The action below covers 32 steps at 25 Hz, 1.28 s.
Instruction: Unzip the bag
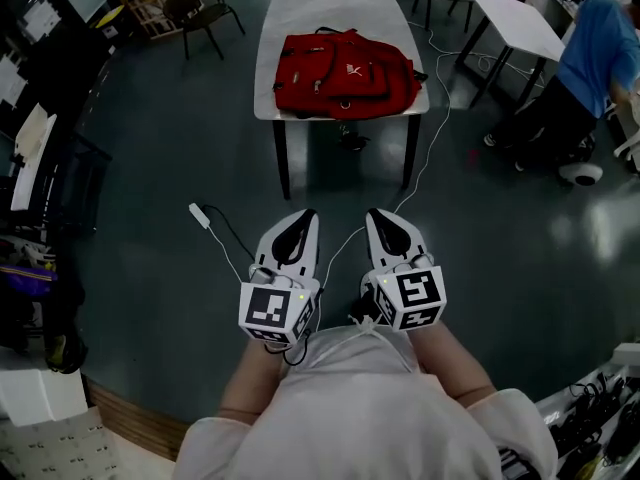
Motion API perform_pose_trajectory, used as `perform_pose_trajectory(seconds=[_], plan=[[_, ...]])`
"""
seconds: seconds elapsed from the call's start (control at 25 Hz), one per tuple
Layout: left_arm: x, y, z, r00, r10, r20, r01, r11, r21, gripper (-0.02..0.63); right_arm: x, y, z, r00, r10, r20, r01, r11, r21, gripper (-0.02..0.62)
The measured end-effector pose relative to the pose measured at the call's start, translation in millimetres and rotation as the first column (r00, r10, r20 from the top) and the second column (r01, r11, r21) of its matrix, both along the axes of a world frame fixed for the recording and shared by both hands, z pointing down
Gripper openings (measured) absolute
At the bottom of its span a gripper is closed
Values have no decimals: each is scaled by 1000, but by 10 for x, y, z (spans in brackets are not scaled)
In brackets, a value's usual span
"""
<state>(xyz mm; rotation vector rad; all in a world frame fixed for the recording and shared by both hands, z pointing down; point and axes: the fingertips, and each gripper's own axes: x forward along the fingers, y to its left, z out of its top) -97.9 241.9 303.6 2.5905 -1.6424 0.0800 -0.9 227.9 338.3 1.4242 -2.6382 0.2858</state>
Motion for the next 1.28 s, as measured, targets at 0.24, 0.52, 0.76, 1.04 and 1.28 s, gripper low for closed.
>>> perform_pose_trajectory(seconds=[0.24, 0.52, 0.76, 1.04, 1.28], plan=[[396, -767, 50, 1000, -18, -13, 18, 1000, -15, 21, 372, -788, -24, 999, -31, -16, 31, 1000, -1, 29], [627, -1370, 207, 998, -60, -9, 59, 996, -62, 22, 593, -1430, 104, 997, -76, -17, 75, 996, -40, 29], [500, -1776, 383, 995, -101, -21, 98, 989, -110, 23, 605, -1819, 337, 997, -78, -11, 76, 992, -98, 29], [272, -2517, 527, 995, -81, -56, 72, 987, -147, 23, 440, -2399, 502, 998, -48, -29, 43, 989, -139, 29], [89, -3201, 704, 1000, -13, -19, 10, 983, -184, 23, 286, -3028, 654, 998, 7, -63, -18, 983, -184, 29]])
